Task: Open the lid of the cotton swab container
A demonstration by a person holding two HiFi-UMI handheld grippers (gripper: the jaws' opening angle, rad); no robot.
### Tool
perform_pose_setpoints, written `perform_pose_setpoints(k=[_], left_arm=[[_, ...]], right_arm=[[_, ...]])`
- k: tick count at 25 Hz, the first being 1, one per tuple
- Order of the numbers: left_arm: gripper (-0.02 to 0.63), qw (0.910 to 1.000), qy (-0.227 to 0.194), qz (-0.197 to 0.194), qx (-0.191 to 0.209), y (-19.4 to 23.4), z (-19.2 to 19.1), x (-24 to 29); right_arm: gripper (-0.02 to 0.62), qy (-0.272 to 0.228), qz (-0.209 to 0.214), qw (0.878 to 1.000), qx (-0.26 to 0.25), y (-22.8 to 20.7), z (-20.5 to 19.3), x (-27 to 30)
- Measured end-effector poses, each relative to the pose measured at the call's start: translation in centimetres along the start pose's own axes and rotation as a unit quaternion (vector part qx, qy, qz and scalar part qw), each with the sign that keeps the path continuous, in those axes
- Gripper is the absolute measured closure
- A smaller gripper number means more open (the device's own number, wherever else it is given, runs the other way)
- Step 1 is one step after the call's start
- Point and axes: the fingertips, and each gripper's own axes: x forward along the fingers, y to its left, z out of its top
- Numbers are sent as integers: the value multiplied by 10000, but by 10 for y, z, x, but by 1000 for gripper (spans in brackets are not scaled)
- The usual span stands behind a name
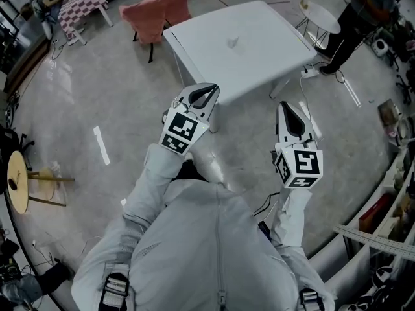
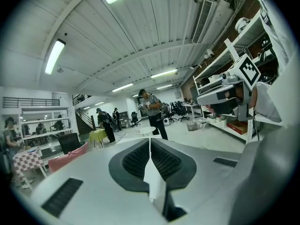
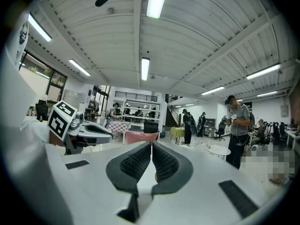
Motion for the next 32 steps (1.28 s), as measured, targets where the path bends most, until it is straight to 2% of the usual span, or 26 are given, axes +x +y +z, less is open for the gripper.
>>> perform_pose_setpoints(k=[12,26,32], left_arm=[[581,9999,41,-84,-79,10,-8,42],[581,9995,5,-196,-235,127,-21,141],[581,9990,65,-326,-295,165,-28,183]], right_arm=[[558,45,-180,9998,22,-31,-8,30],[558,119,-301,9994,-109,-61,14,172],[558,263,-339,9990,-90,-74,12,224]])
